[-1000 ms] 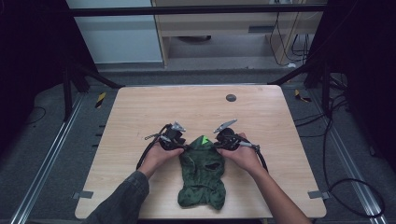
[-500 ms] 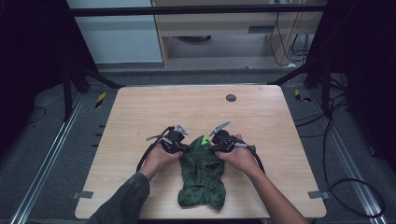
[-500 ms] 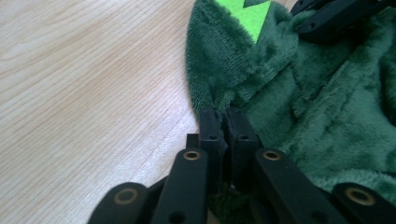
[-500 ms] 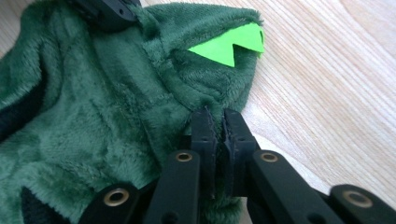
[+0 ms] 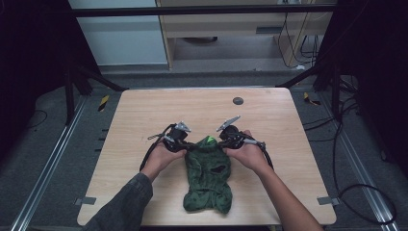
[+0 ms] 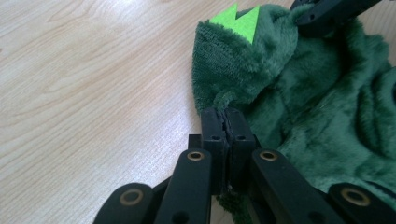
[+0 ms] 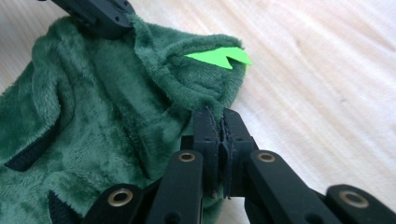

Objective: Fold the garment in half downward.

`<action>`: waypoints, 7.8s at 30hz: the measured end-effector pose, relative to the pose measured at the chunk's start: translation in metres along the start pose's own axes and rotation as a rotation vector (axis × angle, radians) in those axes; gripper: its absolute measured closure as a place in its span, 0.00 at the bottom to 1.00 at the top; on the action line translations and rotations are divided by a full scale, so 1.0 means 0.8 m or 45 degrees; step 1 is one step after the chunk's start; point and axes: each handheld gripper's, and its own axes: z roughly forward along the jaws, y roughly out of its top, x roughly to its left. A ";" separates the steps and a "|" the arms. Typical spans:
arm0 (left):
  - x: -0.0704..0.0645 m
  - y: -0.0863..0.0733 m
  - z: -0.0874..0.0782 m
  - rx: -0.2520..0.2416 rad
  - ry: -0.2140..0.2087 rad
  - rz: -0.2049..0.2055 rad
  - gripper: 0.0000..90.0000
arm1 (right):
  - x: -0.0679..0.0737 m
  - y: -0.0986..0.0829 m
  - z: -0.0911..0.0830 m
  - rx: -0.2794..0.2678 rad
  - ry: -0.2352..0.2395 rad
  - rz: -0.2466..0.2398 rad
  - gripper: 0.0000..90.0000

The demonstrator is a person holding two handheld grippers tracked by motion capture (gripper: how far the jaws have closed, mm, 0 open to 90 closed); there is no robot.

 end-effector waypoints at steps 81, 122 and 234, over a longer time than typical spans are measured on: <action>-0.039 0.021 -0.053 -0.149 0.102 0.185 0.98 | 0.025 -0.012 -0.062 -0.237 -0.128 -0.142 0.96; -0.078 -0.023 -0.054 -0.181 0.057 0.208 0.97 | 0.067 -0.054 -0.069 -0.275 -0.093 -0.192 0.94; -0.136 -0.130 -0.039 -0.285 0.209 0.205 0.70 | 0.137 -0.143 -0.062 -0.246 -0.144 -0.223 0.64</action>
